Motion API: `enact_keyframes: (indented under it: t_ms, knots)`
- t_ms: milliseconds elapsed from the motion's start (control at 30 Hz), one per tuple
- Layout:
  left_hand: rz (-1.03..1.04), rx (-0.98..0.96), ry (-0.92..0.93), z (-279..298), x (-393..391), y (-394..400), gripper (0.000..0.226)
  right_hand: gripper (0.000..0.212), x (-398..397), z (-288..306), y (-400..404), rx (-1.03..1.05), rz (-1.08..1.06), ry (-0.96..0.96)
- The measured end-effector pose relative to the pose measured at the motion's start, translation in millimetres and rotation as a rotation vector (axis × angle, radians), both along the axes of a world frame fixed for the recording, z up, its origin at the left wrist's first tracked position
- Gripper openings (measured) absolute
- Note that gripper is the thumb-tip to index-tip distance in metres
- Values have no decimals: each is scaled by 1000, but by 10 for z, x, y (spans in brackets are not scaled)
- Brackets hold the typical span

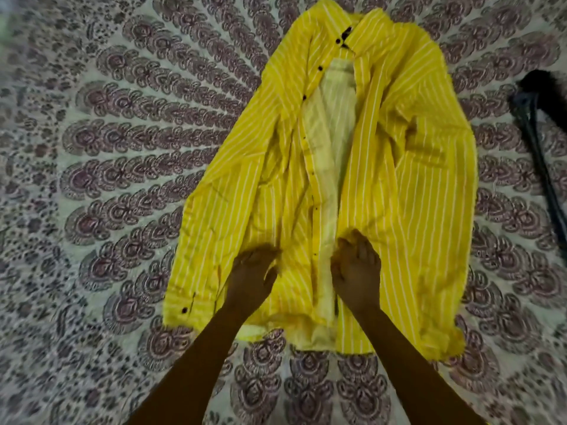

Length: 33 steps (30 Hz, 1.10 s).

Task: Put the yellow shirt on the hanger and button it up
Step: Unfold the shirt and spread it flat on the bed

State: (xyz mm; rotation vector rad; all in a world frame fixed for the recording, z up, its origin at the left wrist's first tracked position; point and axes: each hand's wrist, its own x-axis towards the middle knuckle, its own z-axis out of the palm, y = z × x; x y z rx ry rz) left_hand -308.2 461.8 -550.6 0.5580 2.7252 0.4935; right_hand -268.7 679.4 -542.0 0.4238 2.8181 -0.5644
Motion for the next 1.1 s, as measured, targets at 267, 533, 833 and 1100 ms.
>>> enact_keyframes:
  t_ms: [267,533,833,1100]
  knots:
    - [441,-195,-2,140,-53,-650,36,59,175,-18,-583,-180,373,58]
    - [986,-97,-255,51,-65,-1035,72,48,179,-105,-1009,-131,285,50]
    - [958,137,-349,246,-241,-1235,49,31,-568,150,-1576,-575,87,47]
    - [-71,-81,736,774,-555,-1279,22,51,-1453,689,-2020,-1395,-522,-412]
